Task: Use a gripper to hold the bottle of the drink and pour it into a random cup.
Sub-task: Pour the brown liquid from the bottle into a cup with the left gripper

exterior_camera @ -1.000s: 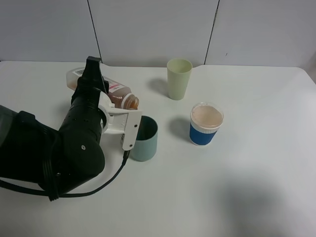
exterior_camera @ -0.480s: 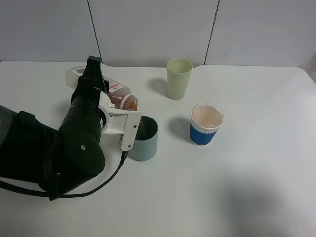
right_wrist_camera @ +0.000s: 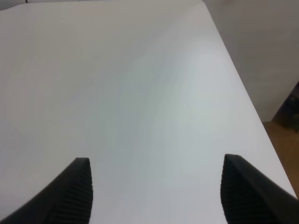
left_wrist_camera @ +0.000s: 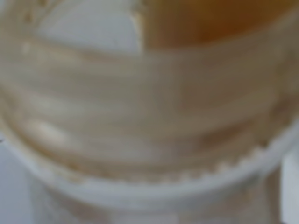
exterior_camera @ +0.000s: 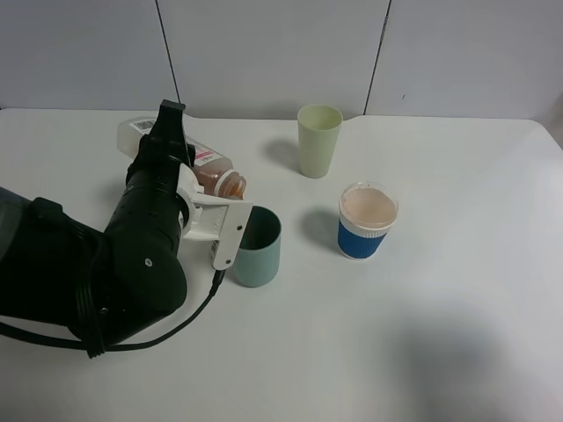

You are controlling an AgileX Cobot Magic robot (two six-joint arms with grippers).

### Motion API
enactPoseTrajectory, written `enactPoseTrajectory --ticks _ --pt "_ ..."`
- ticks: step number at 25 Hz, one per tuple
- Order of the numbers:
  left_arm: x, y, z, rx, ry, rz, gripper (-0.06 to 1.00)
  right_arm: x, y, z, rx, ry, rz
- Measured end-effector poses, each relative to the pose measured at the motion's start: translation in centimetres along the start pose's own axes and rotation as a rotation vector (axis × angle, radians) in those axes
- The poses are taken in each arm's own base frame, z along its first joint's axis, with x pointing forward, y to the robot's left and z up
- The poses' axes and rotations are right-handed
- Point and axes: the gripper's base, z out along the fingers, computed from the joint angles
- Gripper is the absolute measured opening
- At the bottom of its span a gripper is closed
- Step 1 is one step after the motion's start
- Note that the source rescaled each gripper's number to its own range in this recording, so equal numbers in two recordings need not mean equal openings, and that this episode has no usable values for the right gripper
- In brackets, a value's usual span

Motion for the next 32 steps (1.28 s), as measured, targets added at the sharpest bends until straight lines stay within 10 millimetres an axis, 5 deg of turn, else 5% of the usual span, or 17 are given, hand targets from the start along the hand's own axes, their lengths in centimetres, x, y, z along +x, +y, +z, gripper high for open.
enactPoseTrajectory --ticks 32 --pt "0.08 0.11 0.00 -0.012 0.009 0.038 0.00 0.00 0.00 0.00 0.000 0.000 0.000"
